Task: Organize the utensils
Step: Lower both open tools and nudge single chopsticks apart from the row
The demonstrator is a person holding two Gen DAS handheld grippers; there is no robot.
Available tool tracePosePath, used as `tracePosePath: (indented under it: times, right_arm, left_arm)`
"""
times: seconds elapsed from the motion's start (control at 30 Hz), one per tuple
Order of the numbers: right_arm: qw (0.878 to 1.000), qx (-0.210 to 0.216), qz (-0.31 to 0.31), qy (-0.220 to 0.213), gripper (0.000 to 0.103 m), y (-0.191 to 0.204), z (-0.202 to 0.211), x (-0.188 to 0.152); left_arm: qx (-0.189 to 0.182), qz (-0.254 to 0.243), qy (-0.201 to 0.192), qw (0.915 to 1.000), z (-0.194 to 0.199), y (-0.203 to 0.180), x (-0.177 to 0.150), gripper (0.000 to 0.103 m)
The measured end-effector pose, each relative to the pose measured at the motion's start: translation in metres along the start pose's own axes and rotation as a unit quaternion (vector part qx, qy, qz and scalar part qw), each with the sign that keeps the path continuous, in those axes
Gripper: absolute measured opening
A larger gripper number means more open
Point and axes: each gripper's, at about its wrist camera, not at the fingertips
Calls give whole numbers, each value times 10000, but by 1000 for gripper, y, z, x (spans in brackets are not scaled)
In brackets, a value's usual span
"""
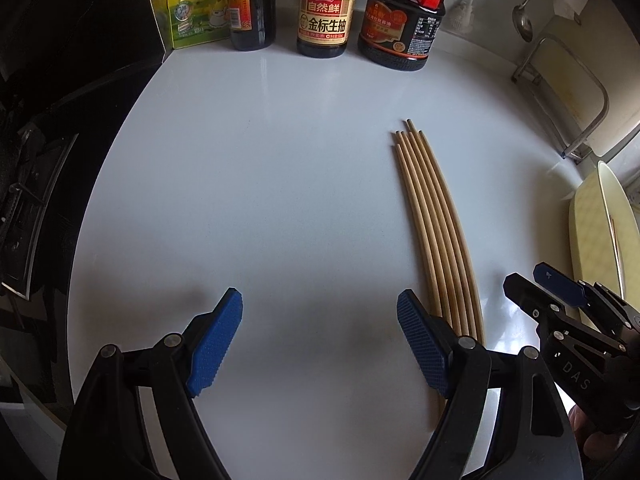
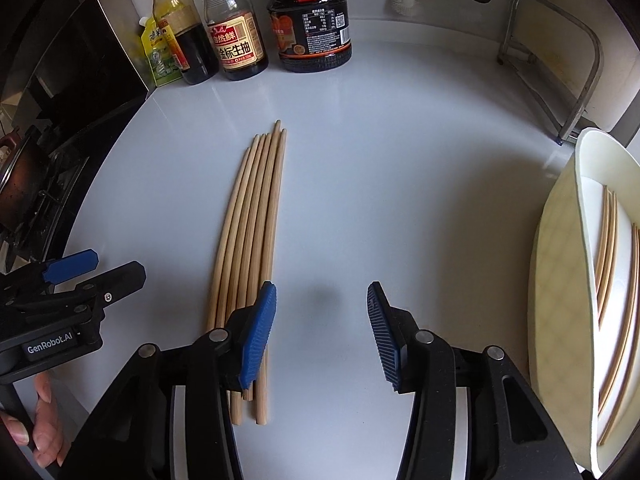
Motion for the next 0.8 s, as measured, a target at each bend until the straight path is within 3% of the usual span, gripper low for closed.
tracePosePath:
  times: [0.8]
  right_arm:
    - [9983, -268, 519, 54, 48, 17, -30, 0]
  left_arm:
    - [-87, 22, -24, 10000, -14, -7, 1, 78]
Point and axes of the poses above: each gripper's, at about its wrist camera, not at the fingertips, and z roughly against the way its jaws point, y to its left, x to its top, and after that the axes turned 1 degree about y, right-handed
